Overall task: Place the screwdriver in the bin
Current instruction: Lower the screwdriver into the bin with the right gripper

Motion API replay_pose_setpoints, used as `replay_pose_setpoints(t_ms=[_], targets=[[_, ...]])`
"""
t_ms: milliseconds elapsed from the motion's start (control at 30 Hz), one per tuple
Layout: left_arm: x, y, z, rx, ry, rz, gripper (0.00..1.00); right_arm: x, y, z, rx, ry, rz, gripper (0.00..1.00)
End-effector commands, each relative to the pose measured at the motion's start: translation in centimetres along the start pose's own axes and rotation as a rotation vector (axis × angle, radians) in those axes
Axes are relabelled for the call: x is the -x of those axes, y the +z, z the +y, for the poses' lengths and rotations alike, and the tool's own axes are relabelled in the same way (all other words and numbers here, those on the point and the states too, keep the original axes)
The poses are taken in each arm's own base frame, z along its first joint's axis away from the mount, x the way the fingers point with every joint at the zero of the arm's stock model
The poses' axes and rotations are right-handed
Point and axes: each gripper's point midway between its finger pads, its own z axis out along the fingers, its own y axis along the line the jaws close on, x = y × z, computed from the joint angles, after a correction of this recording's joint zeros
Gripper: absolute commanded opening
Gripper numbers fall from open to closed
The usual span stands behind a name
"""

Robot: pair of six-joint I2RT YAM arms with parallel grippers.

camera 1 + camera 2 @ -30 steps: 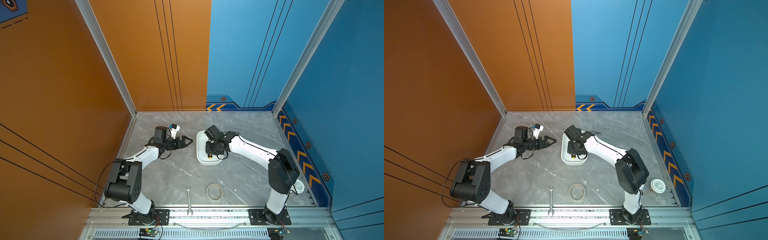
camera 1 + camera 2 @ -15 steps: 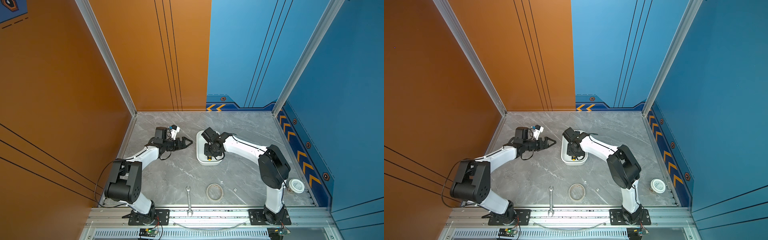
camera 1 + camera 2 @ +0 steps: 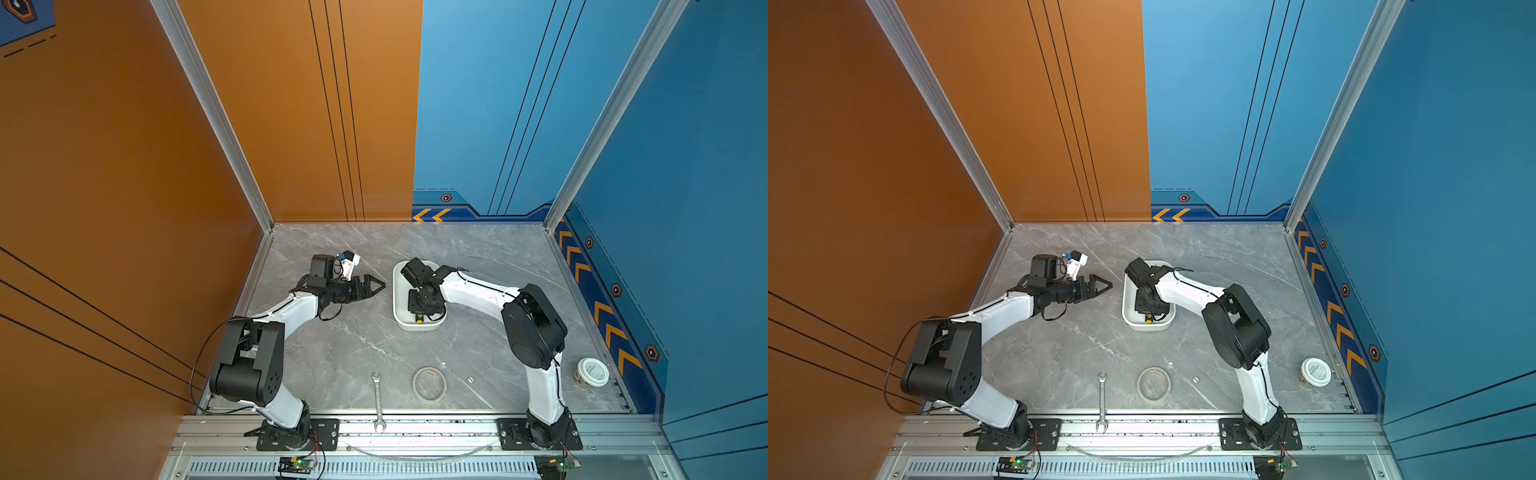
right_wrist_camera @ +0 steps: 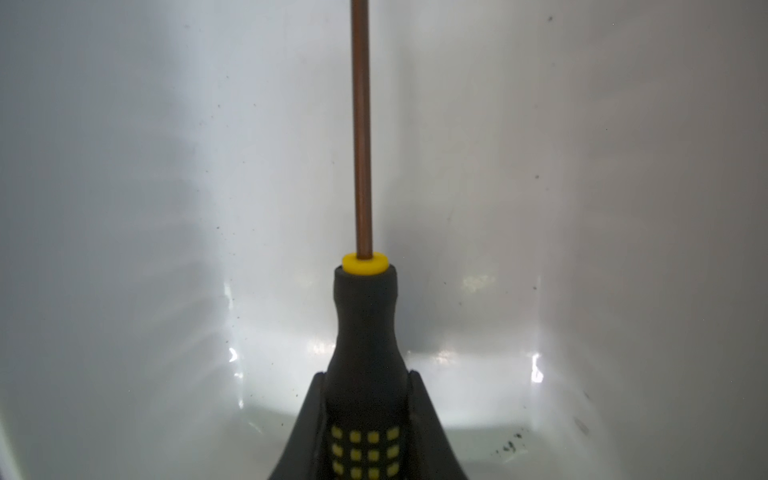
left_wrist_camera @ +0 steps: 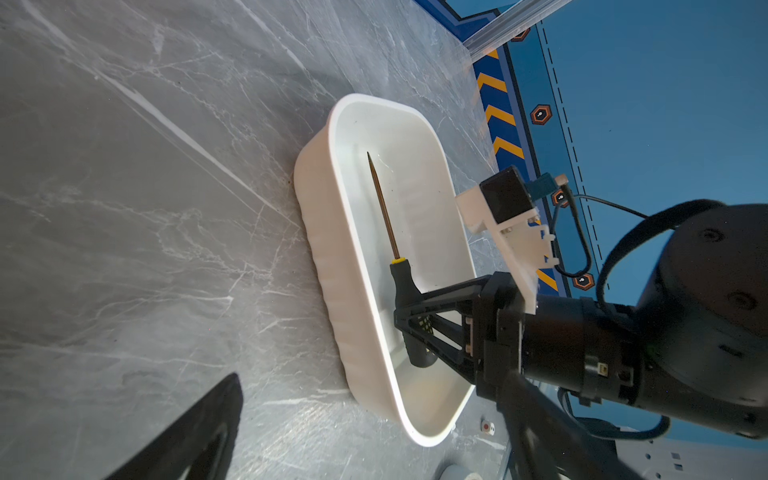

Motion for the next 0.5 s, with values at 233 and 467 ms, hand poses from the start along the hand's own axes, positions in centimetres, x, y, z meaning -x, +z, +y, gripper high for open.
replay_pose_setpoints(t_ms=[233, 467], targets=[[0.1, -0.1, -0.3, 0.031, 0.036, 0.005, 0.98, 0.6, 0.3, 0.4, 0.001, 0.009, 0.007, 0.10], [0.2, -0.3, -0.3, 0.050, 0.047, 0.009, 0.98, 0.1, 1.5, 0.2, -0.015, 0.007, 0.033, 0.23]])
